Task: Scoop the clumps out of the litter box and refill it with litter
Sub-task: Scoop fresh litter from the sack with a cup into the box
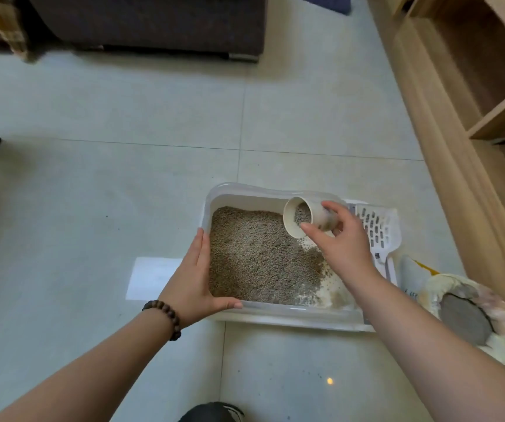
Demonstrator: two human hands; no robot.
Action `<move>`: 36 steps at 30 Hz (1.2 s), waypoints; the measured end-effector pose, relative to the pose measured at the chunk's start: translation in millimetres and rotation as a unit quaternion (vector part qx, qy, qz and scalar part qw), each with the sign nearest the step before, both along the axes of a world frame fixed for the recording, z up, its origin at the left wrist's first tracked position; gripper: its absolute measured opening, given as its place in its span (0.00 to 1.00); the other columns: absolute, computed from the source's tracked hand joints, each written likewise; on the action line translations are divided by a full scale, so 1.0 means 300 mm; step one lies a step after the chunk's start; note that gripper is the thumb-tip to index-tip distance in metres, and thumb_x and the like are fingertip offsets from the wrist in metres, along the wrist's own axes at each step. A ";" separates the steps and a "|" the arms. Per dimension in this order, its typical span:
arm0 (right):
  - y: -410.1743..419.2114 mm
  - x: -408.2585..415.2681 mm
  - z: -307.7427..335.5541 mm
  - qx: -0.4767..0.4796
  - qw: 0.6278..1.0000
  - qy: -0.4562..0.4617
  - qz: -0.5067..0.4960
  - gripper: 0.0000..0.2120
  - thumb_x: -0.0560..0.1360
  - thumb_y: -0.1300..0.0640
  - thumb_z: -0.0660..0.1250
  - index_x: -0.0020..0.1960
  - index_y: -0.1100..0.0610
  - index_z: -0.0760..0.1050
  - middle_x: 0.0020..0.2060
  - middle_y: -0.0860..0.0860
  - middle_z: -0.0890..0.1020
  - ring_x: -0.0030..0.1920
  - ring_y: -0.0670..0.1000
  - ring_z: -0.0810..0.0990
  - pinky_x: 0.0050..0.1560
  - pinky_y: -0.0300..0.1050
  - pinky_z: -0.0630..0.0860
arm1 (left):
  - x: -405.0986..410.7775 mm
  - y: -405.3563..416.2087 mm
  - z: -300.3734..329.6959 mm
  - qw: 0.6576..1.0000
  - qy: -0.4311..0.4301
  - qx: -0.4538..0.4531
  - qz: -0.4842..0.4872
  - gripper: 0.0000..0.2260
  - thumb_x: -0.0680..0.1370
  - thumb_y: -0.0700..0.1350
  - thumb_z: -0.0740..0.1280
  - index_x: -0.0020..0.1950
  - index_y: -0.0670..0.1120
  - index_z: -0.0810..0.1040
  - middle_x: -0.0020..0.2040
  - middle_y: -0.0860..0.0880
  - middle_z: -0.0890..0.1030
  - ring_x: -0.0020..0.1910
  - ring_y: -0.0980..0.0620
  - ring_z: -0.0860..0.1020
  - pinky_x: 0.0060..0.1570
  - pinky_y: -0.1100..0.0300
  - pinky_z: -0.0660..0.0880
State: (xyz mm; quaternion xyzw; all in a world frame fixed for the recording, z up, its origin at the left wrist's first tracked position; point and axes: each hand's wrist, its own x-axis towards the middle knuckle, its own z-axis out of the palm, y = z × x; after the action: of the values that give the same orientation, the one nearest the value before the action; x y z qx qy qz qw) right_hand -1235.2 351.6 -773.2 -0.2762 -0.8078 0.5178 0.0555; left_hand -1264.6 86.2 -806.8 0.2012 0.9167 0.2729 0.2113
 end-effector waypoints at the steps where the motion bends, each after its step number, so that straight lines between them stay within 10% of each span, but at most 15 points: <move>1: -0.015 -0.024 0.005 0.028 0.999 -0.001 0.015 0.27 0.65 0.45 0.76 0.61 0.43 0.72 0.61 0.49 0.71 0.59 0.50 0.74 0.63 0.51 0.73 | 0.000 -0.002 -0.004 1.000 0.002 0.003 0.001 0.65 0.57 0.71 0.70 0.76 0.45 0.33 0.76 0.52 0.32 0.76 0.58 0.38 0.73 0.64 0.47; 5: -0.066 -0.104 0.022 0.104 0.994 0.011 0.040 0.28 0.67 0.49 0.76 0.65 0.48 0.72 0.61 0.51 0.68 0.57 0.45 0.68 0.53 0.25 0.62 | 0.003 -0.008 -0.019 1.000 0.009 0.007 0.005 0.64 0.59 0.70 0.72 0.76 0.47 0.33 0.76 0.53 0.32 0.76 0.59 0.39 0.74 0.62 0.50; 36: 0.054 0.155 0.034 0.168 0.982 -0.009 0.081 0.28 0.65 0.52 0.77 0.63 0.49 0.74 0.58 0.49 0.68 0.58 0.44 0.68 0.57 0.34 0.62 | 0.005 -0.005 -0.023 1.000 0.001 0.000 0.004 0.65 0.54 0.76 0.64 0.77 0.45 0.35 0.76 0.53 0.34 0.75 0.60 0.39 0.72 0.65 0.46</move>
State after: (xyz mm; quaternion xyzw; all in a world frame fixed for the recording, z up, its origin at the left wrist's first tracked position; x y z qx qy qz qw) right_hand -1188.8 367.7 -762.9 -0.2015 -0.9034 0.3750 0.0516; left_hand -1263.2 84.6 -813.7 0.1976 0.9177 0.2738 0.2092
